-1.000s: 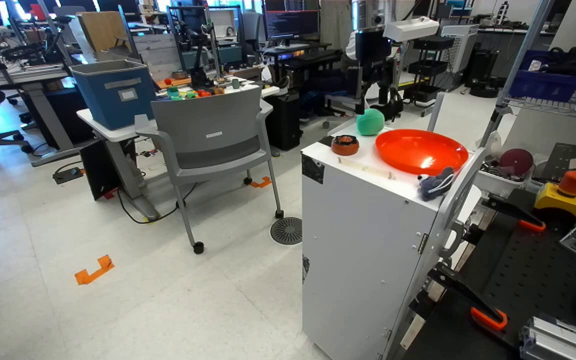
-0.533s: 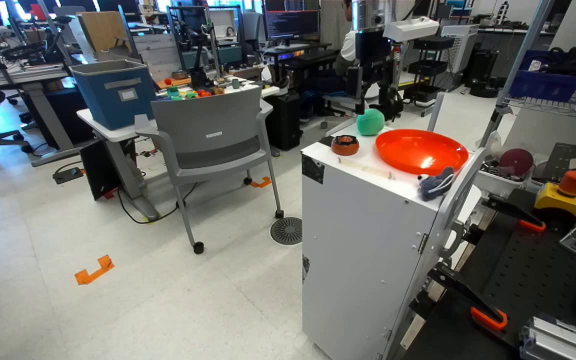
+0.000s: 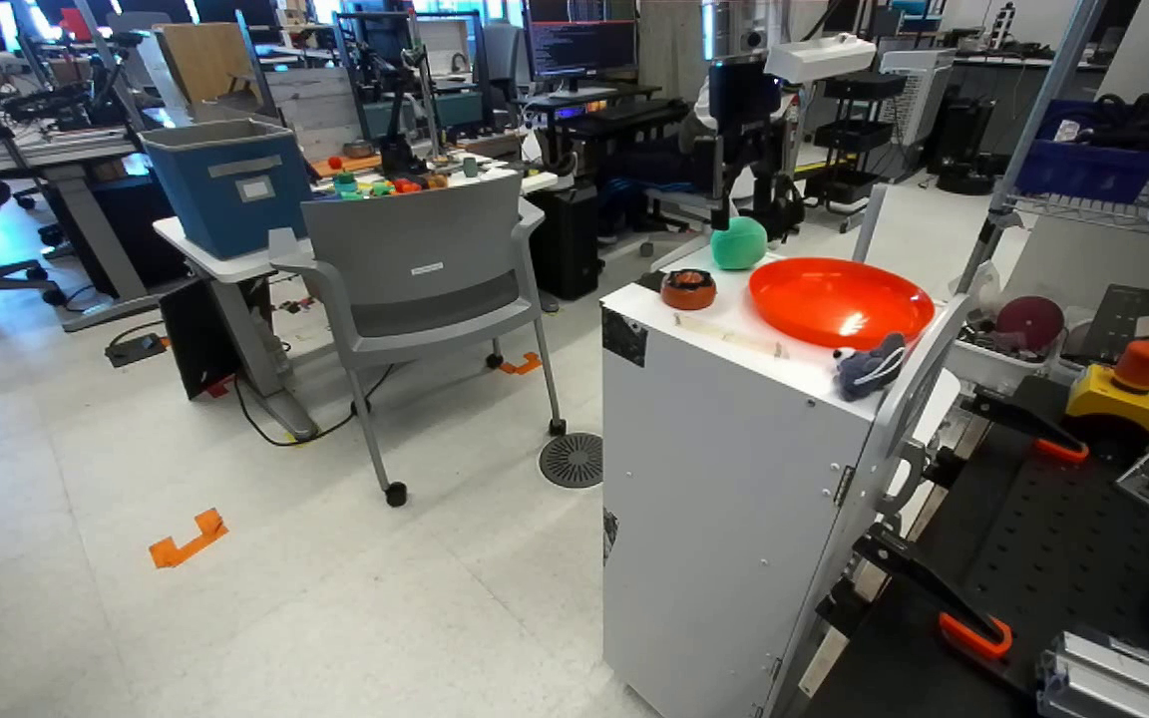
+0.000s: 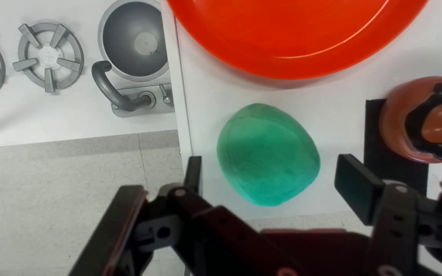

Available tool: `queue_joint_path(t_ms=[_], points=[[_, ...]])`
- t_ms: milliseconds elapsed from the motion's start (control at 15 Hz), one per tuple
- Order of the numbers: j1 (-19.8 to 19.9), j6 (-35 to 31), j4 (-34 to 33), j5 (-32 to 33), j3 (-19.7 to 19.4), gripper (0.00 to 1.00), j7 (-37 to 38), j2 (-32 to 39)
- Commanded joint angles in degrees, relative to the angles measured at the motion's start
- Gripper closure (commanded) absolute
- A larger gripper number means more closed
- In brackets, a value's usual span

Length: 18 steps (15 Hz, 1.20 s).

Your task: Put the green plushie on the orange plate

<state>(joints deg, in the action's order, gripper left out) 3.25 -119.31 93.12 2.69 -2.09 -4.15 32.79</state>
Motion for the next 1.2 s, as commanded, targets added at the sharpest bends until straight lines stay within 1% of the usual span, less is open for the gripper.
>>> queue_joint_path(t_ms=[0,67,133,200,267,333,400,467,800,1133], points=[[0.13,-1.02,1.33,-0.23,0.32,0.42,-0.32,-1.37],[0.13,-0.96,1.29,-0.20,0.33,0.51,-0.37,-1.35],[0.08,-1.00,1.34,-0.11,0.30,0.29,-0.33,-1.39],[0.04,-1.08,1.38,-0.04,0.26,0.12,-0.26,-1.42],[0.04,-1.02,1.35,-0.04,0.26,0.11,-0.26,-1.43],[0.04,-1.04,1.37,-0.06,0.27,0.05,-0.25,-1.44],[0.00,-1.06,1.39,0.02,0.24,0.01,-0.20,-1.45],[0.00,-1.08,1.41,0.02,0.25,0.00,-0.19,-1.47],[0.06,-0.76,0.76,-0.13,0.27,0.00,-0.14,-1.03],[0.26,1.65,-1.55,-0.45,0.40,0.00,-0.52,0.35]])
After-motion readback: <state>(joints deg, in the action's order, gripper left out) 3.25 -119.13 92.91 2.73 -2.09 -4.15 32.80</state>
